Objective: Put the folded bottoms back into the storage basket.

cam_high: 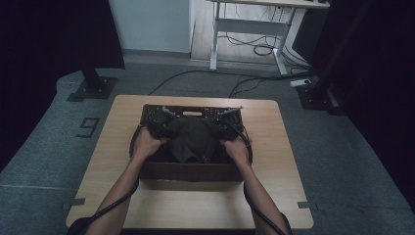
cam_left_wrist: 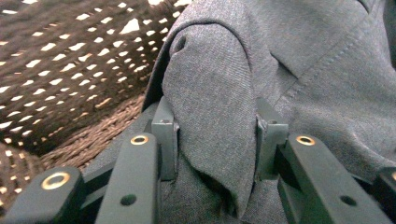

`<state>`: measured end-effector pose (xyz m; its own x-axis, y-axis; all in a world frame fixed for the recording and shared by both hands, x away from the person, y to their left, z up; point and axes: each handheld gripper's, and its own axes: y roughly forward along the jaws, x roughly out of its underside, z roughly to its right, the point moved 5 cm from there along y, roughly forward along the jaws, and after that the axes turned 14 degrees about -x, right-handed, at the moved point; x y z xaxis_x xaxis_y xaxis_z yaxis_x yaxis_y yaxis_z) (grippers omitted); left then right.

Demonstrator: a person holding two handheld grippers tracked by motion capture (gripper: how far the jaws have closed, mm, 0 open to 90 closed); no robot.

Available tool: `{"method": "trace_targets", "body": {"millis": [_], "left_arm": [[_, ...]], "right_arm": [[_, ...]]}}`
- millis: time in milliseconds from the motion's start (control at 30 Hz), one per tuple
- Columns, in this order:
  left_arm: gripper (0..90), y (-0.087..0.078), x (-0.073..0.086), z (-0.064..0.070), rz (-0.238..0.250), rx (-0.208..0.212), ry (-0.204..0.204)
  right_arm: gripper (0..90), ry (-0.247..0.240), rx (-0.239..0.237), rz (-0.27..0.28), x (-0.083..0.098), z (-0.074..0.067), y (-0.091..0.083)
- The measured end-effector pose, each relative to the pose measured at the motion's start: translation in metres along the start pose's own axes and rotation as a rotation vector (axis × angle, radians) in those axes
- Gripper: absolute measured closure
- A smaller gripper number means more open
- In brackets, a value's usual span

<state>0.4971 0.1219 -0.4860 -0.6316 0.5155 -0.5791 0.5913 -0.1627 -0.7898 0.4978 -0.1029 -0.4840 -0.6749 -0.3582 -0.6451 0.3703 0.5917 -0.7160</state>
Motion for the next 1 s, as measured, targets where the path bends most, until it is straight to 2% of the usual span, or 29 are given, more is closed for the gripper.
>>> {"method": "trace_targets", "body": {"millis": [67, 167, 200, 233, 300, 400, 433, 467, 500, 567, 800, 1000], "left_arm": [[61.1, 0.001, 0.001, 0.001, -0.007, -0.003, 0.0], [57.3, 0.001, 0.001, -0.002, -0.031, -0.03, -0.013], [47.7, -0.002, -0.001, -0.007, -0.023, -0.081, -0.021], [42.2, -0.005, -0.002, -0.009, -0.015, -0.106, -0.019], [38.5, -0.007, -0.003, -0.012, -0.008, -0.115, -0.021], [38.8, -0.017, -0.005, -0.02, 0.025, -0.146, -0.036], [36.7, -0.023, -0.006, -0.026, 0.046, -0.135, -0.062], [36.7, -0.023, -0.006, -0.026, 0.046, -0.135, -0.062], [36.4, -0.026, -0.006, -0.028, 0.053, -0.135, -0.067], [35.7, -0.031, -0.004, -0.03, 0.054, -0.134, -0.055], [32.3, -0.038, 0.006, -0.037, 0.074, -0.121, -0.064], [26.4, -0.047, 0.013, -0.042, 0.112, -0.106, -0.065]], "right_arm": [[61.2, -0.003, 0.005, -0.006, 0.0, 0.001, 0.001], [54.3, -0.017, 0.034, -0.02, 0.0, 0.002, 0.005], [43.4, -0.013, 0.065, -0.008, -0.003, 0.005, 0.006], [38.4, -0.012, 0.075, 0.009, -0.004, 0.007, 0.004], [34.2, -0.006, 0.088, 0.039, -0.007, 0.011, -0.001], [30.8, -0.011, 0.103, 0.069, -0.01, 0.014, -0.007], [29.3, -0.012, 0.108, 0.101, -0.013, 0.016, -0.015], [29.3, -0.012, 0.108, 0.101, -0.013, 0.016, -0.015], [29.3, -0.015, 0.096, 0.125, -0.015, 0.016, -0.02], [29.4, -0.027, 0.081, 0.129, -0.015, 0.013, -0.022], [30.0, -0.048, 0.008, 0.13, -0.012, 0.004, -0.02], [24.7, -0.062, -0.04, 0.132, -0.01, 0.001, -0.02]]}}
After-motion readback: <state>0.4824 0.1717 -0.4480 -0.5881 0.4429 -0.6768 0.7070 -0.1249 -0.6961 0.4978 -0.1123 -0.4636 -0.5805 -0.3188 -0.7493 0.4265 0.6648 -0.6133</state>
